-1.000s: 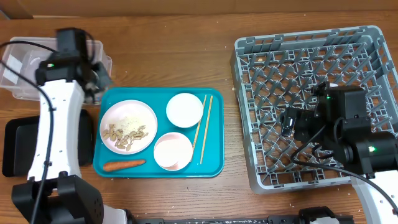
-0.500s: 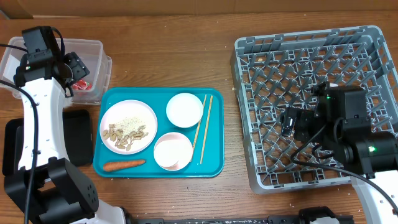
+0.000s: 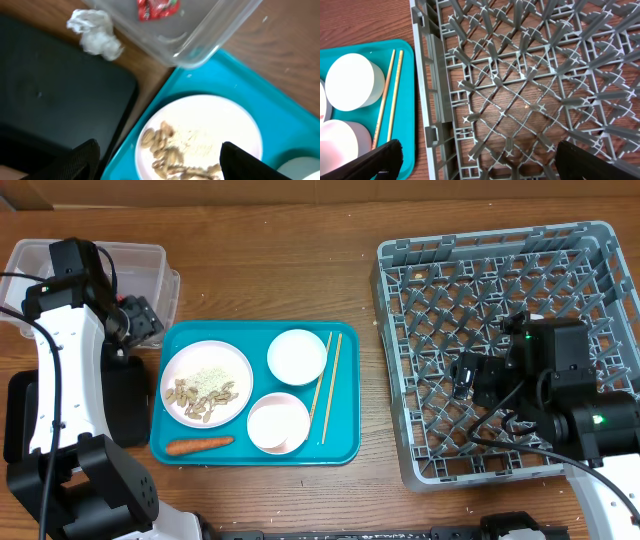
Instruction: Sort waste into correct bins and load items into the dishwasher
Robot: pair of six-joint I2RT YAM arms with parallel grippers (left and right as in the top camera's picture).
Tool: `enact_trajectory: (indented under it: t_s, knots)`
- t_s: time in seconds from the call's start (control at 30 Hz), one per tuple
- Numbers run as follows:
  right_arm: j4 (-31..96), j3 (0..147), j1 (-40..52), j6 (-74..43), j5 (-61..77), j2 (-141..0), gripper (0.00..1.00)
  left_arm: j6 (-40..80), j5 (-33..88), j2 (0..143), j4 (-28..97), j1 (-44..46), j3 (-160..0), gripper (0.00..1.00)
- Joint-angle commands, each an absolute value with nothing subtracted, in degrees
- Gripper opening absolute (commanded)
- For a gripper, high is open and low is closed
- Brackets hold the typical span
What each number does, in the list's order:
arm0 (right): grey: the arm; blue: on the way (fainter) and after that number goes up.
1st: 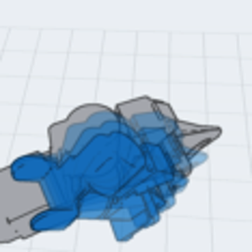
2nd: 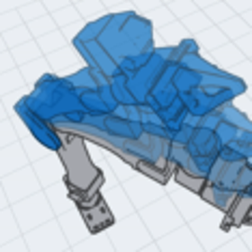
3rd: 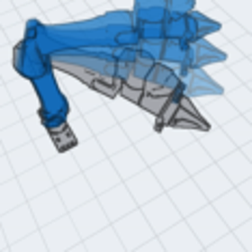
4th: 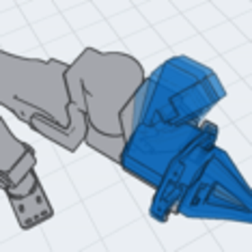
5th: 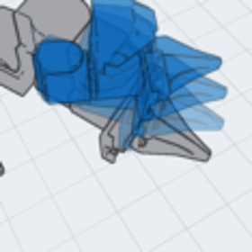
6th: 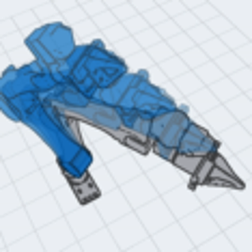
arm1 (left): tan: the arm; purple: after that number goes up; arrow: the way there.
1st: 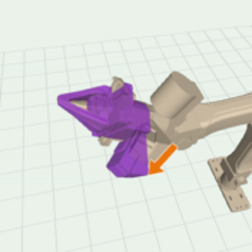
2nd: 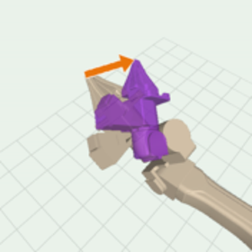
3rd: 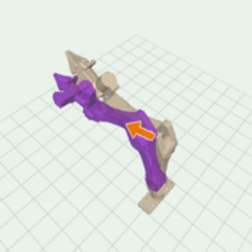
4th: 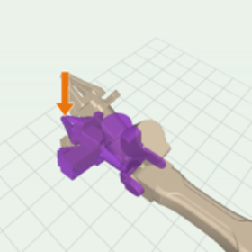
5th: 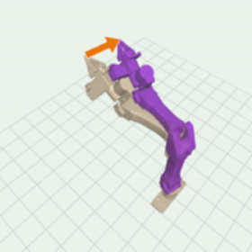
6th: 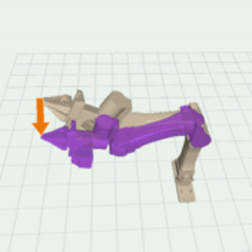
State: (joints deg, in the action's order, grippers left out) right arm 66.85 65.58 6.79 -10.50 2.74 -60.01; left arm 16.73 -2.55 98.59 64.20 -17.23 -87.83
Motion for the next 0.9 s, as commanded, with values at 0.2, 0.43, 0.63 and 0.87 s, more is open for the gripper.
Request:
enact_trajectory:
  t_s: [0.2, 0.43, 0.63, 0.87]
  knots:
    - [66.6, 67.2, 6.7, -10.7, 3.0, -59.8, 1.0, 15.9, -7.9, 97.8, 65.3, -17.0, -89.0, 0.81]
    - [66.6, 67.2, 6.7, -10.7, 3.0, -59.8, 1.0, 15.8, -7.9, 97.8, 65.3, -17.3, -89.0, 0.81]
    - [66.6, 67.2, 6.7, -10.7, 3.1, -59.8, 1.0, 15.8, -7.9, 97.8, 65.3, -17.4, -89.0, 0.82]
    - [66.6, 67.2, 6.7, -10.7, 3.1, -59.8, 1.0, 15.8, -7.9, 97.8, 65.4, -17.3, -89.0, 0.82]
